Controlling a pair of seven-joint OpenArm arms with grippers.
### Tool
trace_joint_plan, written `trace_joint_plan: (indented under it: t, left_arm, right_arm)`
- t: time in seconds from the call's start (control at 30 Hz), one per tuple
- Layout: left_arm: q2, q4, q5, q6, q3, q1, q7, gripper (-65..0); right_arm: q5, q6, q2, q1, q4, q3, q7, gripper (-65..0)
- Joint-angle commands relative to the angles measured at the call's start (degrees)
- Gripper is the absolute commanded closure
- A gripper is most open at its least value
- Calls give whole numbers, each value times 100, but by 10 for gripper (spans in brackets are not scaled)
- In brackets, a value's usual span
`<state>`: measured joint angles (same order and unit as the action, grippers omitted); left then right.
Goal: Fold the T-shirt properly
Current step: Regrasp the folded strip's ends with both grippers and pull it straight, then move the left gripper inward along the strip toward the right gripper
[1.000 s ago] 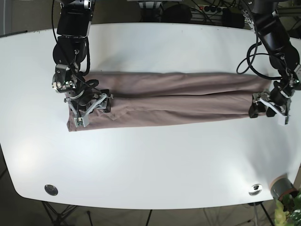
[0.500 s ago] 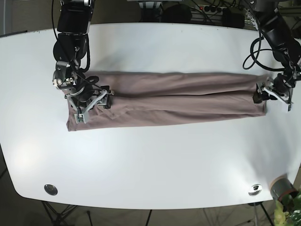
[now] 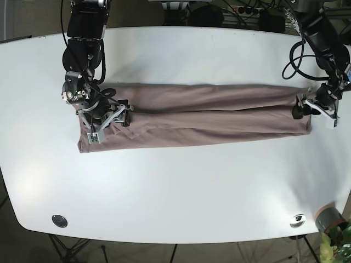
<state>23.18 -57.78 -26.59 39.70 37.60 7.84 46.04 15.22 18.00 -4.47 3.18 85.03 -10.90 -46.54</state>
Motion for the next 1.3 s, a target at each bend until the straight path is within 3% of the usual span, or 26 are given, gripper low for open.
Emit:
trace_joint_plan:
  t: [0.0, 0.13, 0.23, 0.3, 0.47, 0.53, 0.9, 1.07, 1.27]
  left_arm:
    - [78, 182, -36, 30, 15, 56, 16, -511]
    - [69, 376, -36, 30, -2, 56, 16, -506]
    - [43, 384, -36, 30, -11, 56, 16, -456]
    - [43, 384, -36, 30, -11, 56, 16, -388]
    - [43, 376, -36, 30, -11, 65, -20, -119]
    - [43, 367, -44, 30, 7, 65, -20, -64]
    - [-344, -1919, 0, 30, -380, -489, -187, -50]
    - [-590, -3053, 0, 30, -1092, -876, -187, -50]
    - [-1021, -3616, 8, 30, -1901, -1034, -178, -51]
  right_arm:
    - [56, -2, -41, 100, 108, -14, 96, -395]
    - [56, -2, -32, 100, 108, -14, 96, -395]
    - [56, -2, -32, 91, 108, -23, 96, -395]
    - [64, -2, -32, 91, 108, -23, 96, -395]
    - [64, -2, -32, 91, 108, -23, 96, -395]
    - [64, -2, -32, 91, 99, -23, 96, -395]
    - [64, -2, -32, 20, 99, -23, 96, -395]
    - [64, -2, -32, 12, 108, -23, 96, -395]
    - [64, -2, -32, 3, 108, -49, 96, -395]
